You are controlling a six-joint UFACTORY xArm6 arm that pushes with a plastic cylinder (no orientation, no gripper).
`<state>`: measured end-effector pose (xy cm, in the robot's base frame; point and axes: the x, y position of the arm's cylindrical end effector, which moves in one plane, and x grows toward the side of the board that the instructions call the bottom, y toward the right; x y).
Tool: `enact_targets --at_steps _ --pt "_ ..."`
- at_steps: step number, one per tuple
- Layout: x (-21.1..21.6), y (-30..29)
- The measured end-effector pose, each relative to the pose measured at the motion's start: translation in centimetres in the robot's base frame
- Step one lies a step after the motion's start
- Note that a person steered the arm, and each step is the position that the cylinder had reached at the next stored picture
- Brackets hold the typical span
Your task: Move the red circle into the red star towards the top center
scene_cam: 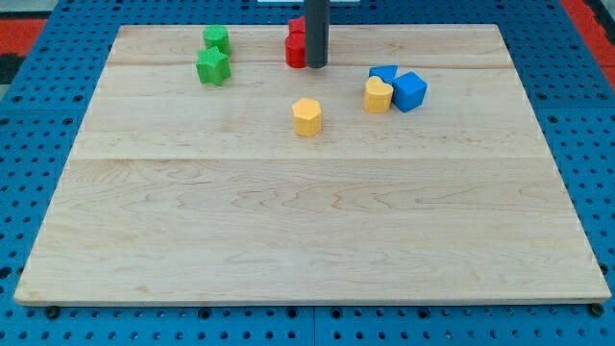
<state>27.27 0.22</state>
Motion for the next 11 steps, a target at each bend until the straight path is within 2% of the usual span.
enact_targets --at_steps 1,2,3,4,5,6,11 --pt "0.0 -4.2" --pt "0.0 -3.3" --pt "0.8 -7.5" --pt "-0.4 -10.9" --pt "-2.1 -10.0" --pt "-3.1 -6.0" --pt "-1.8 -3.2"
